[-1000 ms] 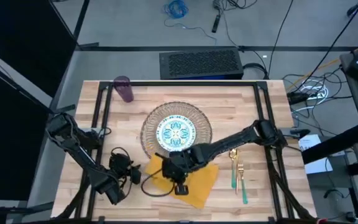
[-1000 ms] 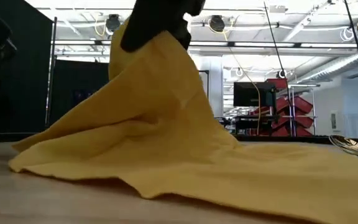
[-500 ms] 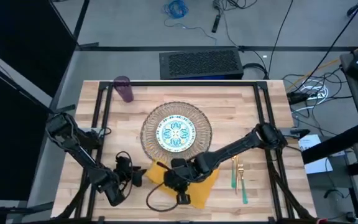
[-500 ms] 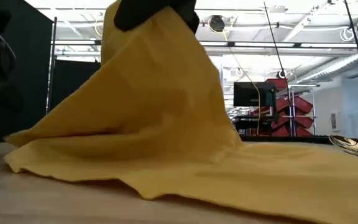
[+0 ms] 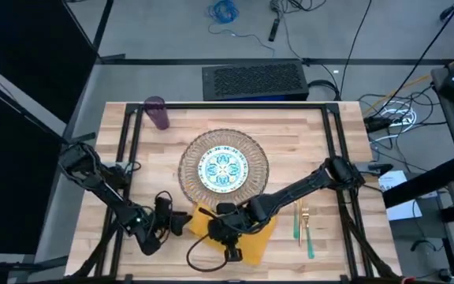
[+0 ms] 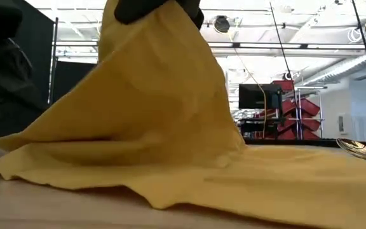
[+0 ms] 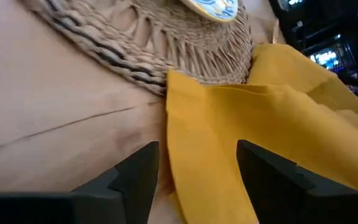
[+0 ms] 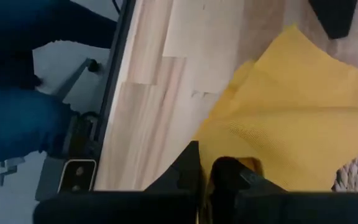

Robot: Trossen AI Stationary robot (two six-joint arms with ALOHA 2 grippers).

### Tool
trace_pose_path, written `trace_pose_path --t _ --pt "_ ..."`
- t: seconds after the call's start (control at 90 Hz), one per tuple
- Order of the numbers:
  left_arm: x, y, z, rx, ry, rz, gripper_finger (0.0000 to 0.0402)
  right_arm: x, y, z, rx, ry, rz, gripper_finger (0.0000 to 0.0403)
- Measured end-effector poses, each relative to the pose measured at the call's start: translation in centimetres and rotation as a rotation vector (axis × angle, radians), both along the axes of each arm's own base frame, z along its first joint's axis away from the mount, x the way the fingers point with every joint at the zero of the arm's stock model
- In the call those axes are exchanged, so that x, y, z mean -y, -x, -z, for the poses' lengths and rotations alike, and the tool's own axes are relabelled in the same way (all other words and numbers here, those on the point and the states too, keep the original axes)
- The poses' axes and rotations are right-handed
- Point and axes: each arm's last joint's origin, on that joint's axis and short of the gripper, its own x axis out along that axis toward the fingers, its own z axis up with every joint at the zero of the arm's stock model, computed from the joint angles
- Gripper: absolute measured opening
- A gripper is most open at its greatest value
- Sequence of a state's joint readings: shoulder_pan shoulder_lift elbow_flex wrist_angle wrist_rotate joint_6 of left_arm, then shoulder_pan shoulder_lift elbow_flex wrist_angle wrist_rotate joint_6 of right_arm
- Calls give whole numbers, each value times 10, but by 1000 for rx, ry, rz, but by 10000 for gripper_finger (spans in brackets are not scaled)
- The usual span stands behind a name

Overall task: Set table place
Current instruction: Fold the yellow table napkin

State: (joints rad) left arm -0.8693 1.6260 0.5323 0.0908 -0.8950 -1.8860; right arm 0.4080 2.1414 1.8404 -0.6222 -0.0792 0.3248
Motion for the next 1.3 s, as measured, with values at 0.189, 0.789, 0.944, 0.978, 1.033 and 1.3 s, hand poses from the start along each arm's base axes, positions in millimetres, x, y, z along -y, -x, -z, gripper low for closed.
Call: trace_pose_path --t 0.189,0.789,0.944,0.978,1.033,1.3 --pt "-11 -10 2 -88 3 19 201 -3 0 -1 17 -5 -9 0" --pt "-34 -48 -3 -148 33 236 201 -5 -1 -2 49 10 -29 0" --pt "-37 -50 -3 -163 30 258 201 -4 -2 -3 61 24 -19 0" --pt "-37 -50 -3 -166 31 257 201 -4 -2 -3 61 25 -19 0" --pt "-38 -50 -2 -170 31 258 200 -4 -2 -3 61 25 -19 0" --pt "-37 -51 8 -204 23 265 138 -4 -2 -3 61 26 -19 0"
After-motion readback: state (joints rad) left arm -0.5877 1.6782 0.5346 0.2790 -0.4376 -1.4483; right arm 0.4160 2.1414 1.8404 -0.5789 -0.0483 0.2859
